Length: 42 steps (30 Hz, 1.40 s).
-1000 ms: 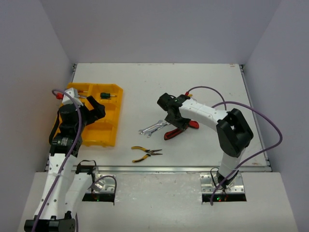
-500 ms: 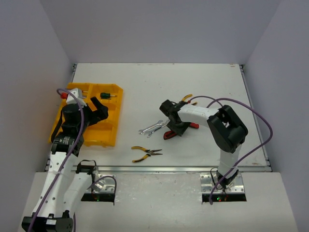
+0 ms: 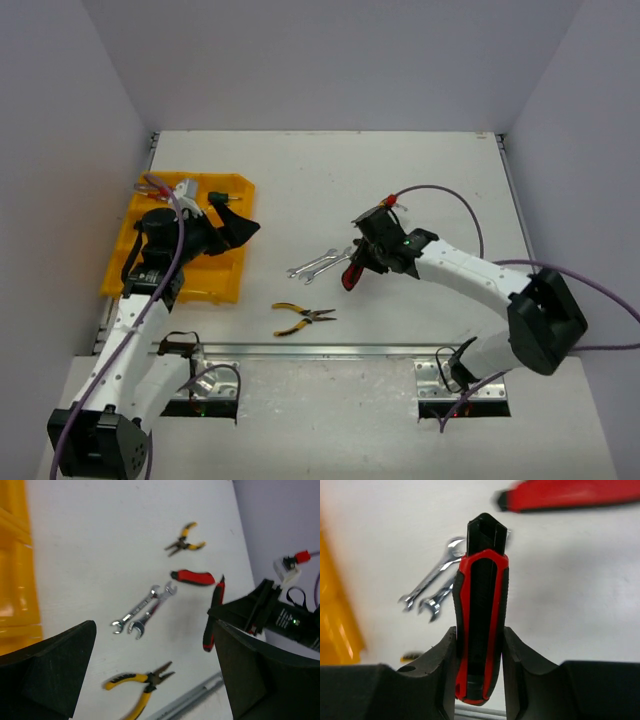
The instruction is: Sort the tools into containers
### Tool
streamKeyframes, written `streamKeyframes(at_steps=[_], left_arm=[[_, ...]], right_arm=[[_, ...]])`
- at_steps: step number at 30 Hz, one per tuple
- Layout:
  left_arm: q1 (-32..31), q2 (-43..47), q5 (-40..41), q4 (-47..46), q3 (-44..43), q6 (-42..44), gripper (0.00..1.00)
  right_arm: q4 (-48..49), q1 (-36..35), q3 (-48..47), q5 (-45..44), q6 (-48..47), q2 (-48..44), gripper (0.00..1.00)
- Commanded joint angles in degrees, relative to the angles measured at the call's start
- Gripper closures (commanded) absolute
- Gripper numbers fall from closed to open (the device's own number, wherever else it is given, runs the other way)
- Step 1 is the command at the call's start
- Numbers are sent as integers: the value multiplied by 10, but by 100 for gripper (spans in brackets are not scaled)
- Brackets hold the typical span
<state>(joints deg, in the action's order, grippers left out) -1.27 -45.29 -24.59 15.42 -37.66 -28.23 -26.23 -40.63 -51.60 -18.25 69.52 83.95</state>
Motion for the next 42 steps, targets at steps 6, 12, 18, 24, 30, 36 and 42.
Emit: streamKeyframes(at_steps=[6, 12, 18, 24, 30, 36, 42], left_arm=[[-172, -110, -80, -292, 27, -168, 0], [-241, -138, 0, -292, 3, -162, 7], [-266, -175, 20, -299, 4, -165, 52], [-286, -209, 34, -303, -9, -166, 99], [-256, -195, 380, -54, -87, -142, 100], [-64, -213, 508, 11, -125, -165, 100], [-13, -312, 617, 78, -211, -171, 100]], right_arm=[[346, -64, 64, 277, -523, -112, 100], [378, -68, 69, 297, -486, -117, 100], [400, -68, 58, 320, -459, -119, 100], [407, -68, 43, 340, -447, -109, 100], [233, -64, -19, 91, -389, -108, 1], [72, -27, -12, -5, -311, -152, 1], [67, -1, 26, 7, -320, -209, 1]])
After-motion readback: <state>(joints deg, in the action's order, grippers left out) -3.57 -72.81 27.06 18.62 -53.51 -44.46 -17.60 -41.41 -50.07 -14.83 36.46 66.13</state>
